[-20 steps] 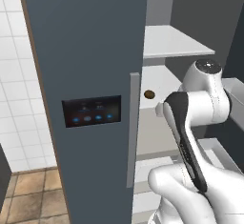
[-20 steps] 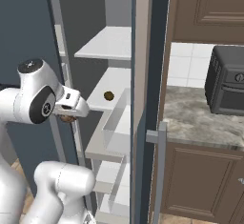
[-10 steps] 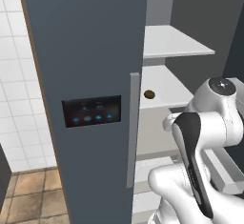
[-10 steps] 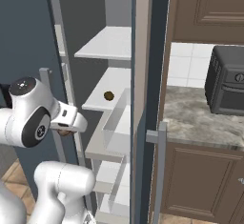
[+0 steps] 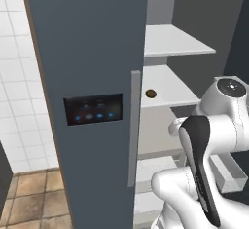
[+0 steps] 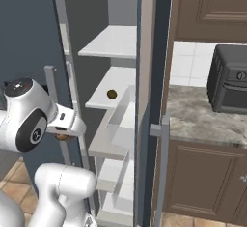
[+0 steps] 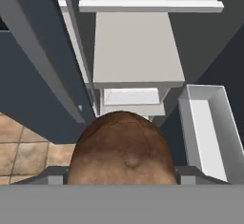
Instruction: Place the cold items (potato and kiwi) from the fridge in one tupperware on the dining counter. Place the warm items (kebab skewer and hot dog) in the stove area in another tupperware.
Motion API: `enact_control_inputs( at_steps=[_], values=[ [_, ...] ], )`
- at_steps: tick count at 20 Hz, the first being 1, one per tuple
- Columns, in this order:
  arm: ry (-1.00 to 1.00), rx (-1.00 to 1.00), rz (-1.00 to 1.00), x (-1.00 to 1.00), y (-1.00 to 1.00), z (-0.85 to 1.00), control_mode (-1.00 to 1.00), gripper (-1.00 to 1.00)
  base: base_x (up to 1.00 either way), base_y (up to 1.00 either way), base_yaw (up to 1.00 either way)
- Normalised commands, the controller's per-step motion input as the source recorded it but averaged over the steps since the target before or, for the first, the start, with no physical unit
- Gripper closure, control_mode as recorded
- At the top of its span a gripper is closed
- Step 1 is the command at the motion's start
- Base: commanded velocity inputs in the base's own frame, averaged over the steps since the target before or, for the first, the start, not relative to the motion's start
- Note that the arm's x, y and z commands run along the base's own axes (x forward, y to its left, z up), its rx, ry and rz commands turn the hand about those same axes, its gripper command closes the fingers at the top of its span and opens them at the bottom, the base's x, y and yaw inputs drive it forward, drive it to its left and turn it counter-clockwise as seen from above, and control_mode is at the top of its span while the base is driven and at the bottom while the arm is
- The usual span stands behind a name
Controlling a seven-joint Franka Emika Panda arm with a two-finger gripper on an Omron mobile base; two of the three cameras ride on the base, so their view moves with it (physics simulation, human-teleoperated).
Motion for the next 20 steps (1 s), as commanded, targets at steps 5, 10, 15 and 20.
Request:
enact_control_inputs(
  at_steps=[5,10,15,20],
  values=[
    [0.0,0.0,0.0,0.0,0.0,0.0,1.0,1.0,-0.63,0.57,-0.06],
    [0.0,0.0,0.0,0.0,0.0,0.0,1.0,1.0,-0.4,0.71,-0.2],
    [0.0,0.0,0.0,0.0,0.0,0.0,1.0,1.0,-0.67,0.19,-0.4],
    [0.0,0.0,0.0,0.0,0.0,0.0,1.0,1.0,-0.75,0.06,-0.5]
  ],
)
